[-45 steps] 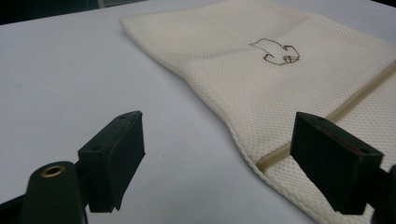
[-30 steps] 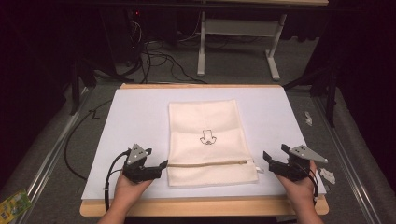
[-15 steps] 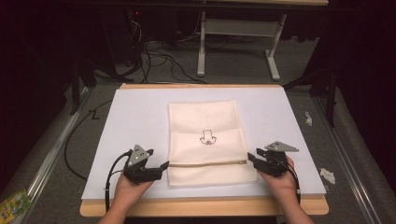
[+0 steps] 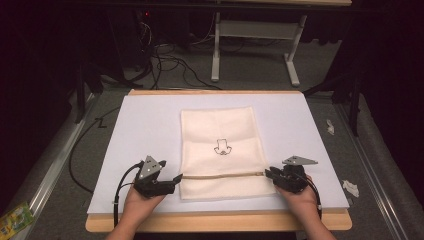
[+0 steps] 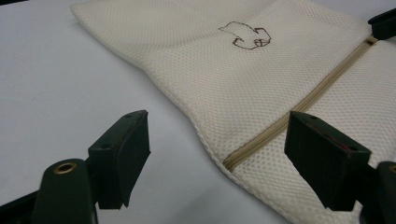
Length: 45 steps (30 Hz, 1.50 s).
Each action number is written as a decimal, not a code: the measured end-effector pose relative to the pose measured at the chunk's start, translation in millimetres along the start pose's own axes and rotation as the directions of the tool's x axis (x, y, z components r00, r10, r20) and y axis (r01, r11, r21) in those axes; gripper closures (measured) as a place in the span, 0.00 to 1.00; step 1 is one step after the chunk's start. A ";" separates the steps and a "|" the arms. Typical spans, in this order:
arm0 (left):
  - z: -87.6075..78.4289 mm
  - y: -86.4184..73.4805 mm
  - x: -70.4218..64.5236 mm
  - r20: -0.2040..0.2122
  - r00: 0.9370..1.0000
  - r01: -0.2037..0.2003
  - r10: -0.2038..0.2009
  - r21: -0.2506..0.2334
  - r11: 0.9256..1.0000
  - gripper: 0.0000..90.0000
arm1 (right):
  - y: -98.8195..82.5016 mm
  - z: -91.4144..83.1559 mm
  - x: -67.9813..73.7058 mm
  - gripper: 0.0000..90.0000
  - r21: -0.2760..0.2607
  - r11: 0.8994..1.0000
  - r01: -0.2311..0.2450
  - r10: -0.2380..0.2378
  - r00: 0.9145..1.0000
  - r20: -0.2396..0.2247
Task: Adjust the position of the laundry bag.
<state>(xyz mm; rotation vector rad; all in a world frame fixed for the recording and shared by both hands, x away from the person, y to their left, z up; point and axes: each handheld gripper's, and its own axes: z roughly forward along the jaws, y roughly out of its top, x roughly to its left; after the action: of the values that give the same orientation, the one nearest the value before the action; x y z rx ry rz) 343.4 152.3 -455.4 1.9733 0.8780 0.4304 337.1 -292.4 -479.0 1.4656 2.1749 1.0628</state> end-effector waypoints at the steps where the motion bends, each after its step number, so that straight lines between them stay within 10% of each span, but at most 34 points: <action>1: 0.0 0.0 -0.4 -0.001 1.000 -0.002 0.002 0.002 1.000 0.25 | -0.1 -0.1 0.1 0.87 0.000 1.000 0.004 -0.004 1.000 -0.002; 24: -1.7 1.8 -2.8 0.037 0.999 0.010 -0.009 -0.017 1.000 0.29 | -9.9 -19.6 19.4 0.93 0.041 0.997 0.070 -0.069 0.998 -0.008; 29: 8.9 -2.7 -3.8 0.072 0.996 0.046 -0.051 0.065 0.997 0.44 | -9.8 -19.5 18.7 0.92 0.045 0.997 0.065 -0.064 0.998 -0.012; 33: 28.7 -6.1 -7.7 0.092 0.989 0.092 -0.112 0.204 0.975 0.58 | -9.8 -19.1 18.5 0.92 0.043 0.997 0.066 -0.066 0.998 -0.012; 39: 26.8 -6.3 -16.6 0.079 0.994 0.057 -0.078 0.232 0.971 0.87 | -11.2 -22.3 17.6 0.92 0.051 0.996 0.073 -0.072 0.997 -0.011; 45: 21.1 -8.5 -23.7 0.083 0.995 0.042 -0.063 0.237 0.971 0.86 | -11.9 -23.5 20.9 0.90 0.067 0.995 0.068 -0.069 0.998 0.014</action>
<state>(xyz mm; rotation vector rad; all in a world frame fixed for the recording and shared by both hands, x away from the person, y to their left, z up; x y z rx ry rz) 336.3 125.3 -472.8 2.1608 0.9571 0.2121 305.8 -285.6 -468.7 1.4115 2.2520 0.9608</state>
